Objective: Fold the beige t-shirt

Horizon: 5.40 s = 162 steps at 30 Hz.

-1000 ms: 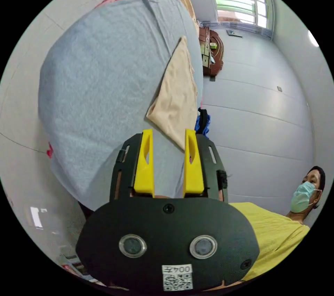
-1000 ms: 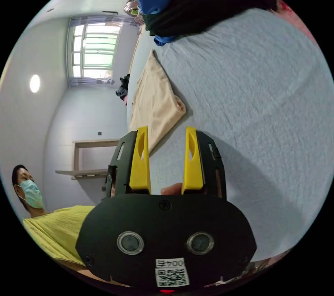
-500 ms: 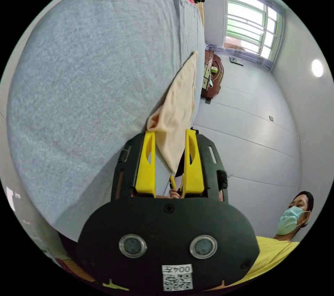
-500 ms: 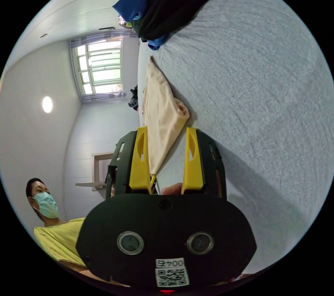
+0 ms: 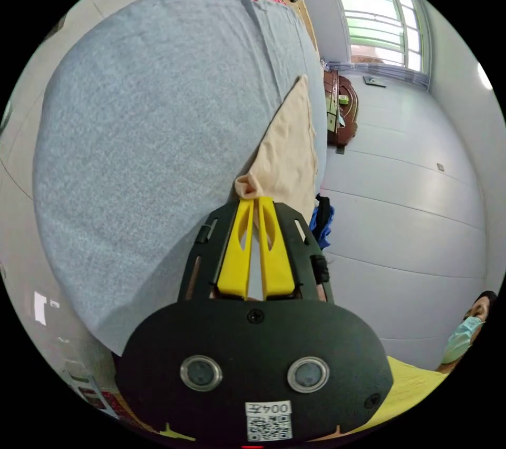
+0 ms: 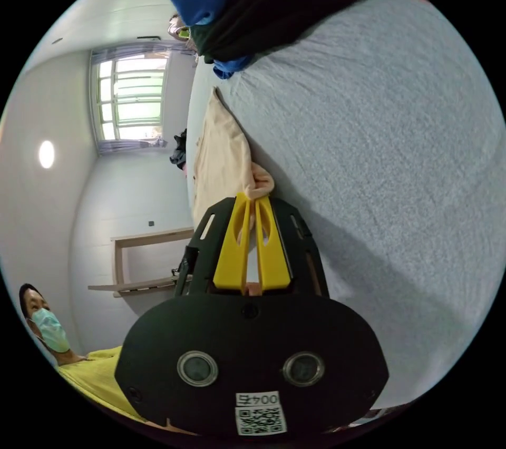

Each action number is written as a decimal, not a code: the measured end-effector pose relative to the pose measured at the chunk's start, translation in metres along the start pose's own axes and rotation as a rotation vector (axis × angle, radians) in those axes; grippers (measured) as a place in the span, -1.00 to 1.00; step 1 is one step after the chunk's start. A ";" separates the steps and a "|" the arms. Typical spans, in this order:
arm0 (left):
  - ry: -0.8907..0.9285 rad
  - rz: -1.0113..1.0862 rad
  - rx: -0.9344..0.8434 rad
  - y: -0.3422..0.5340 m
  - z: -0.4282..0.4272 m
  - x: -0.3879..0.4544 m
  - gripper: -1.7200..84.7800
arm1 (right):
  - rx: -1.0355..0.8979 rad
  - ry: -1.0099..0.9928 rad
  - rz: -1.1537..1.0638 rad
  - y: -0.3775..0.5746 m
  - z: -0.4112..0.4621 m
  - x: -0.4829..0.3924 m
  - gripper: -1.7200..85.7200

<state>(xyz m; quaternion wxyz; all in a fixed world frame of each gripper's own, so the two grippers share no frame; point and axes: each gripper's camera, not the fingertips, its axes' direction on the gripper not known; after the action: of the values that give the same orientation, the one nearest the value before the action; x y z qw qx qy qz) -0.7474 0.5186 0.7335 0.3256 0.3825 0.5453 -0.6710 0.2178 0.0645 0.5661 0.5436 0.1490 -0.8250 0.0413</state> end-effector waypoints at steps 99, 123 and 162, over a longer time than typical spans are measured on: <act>-0.904 1.966 -0.498 0.799 0.872 0.244 -0.67 | -0.261 -0.064 -0.181 0.067 -0.040 0.026 -0.87; -0.793 1.562 -0.280 0.733 0.673 0.290 -0.92 | -0.429 -0.109 -0.195 -0.136 0.047 -0.012 -0.65; 0.385 -0.066 0.060 0.276 -0.033 -0.121 -0.90 | -0.550 0.475 -0.900 0.264 0.600 -0.315 -0.82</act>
<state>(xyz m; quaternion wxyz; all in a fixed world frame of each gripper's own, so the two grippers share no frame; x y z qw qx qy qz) -0.4468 0.5003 0.7013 0.1816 0.4955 0.5894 -0.6116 -0.2745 0.2410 0.0608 0.6967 0.3253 -0.5159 -0.3775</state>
